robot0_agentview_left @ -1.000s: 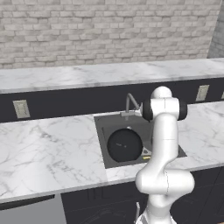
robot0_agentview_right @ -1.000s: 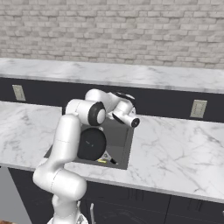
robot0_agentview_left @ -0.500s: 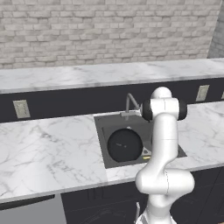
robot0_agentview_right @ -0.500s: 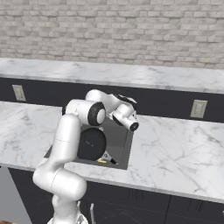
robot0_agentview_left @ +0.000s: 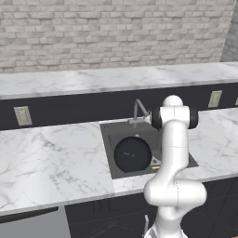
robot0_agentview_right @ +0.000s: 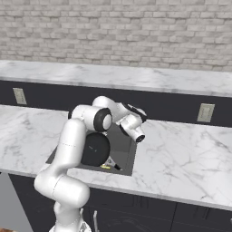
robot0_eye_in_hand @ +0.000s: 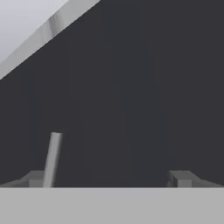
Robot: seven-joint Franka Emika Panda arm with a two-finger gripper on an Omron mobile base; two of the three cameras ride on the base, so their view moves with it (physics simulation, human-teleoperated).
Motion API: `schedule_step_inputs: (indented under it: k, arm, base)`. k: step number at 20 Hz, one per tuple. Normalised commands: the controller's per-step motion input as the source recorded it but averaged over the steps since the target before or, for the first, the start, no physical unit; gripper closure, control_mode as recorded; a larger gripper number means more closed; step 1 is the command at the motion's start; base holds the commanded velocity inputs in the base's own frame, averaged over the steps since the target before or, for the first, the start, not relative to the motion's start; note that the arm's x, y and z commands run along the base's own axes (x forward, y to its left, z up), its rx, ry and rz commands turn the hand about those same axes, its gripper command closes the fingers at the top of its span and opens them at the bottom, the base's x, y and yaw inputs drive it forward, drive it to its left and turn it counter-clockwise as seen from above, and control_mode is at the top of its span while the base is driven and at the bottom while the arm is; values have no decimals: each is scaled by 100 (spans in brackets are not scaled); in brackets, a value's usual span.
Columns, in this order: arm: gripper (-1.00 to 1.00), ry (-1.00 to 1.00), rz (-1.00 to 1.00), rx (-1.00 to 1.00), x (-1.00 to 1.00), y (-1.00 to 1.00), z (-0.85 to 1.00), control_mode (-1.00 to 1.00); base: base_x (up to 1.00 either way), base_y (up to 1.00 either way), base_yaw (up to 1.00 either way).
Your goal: Pick the pan and sponge and place them into the sink. Then turn on the water.
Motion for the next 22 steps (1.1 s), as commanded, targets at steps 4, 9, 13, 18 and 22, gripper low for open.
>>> schedule_step_inputs:
  k: [4, 9, 13, 18, 22]
  arm:
    - [-100, -4, -1, 15, 21, -100, -43, -100]
    - [-100, -5, -2, 8, 20, -100, -42, -100]
    - [-100, -7, -1, 3, 17, -100, -41, -100]
    - [-100, -7, 0, 0, 23, -100, -39, -100]
    - [-100, -4, 0, 0, 23, -100, -10, -100]
  base:
    - [0, 0, 0]
    - [0, 0, 0]
    - [0, 0, 0]
    - [0, 0, 0]
    - [0, 0, 0]
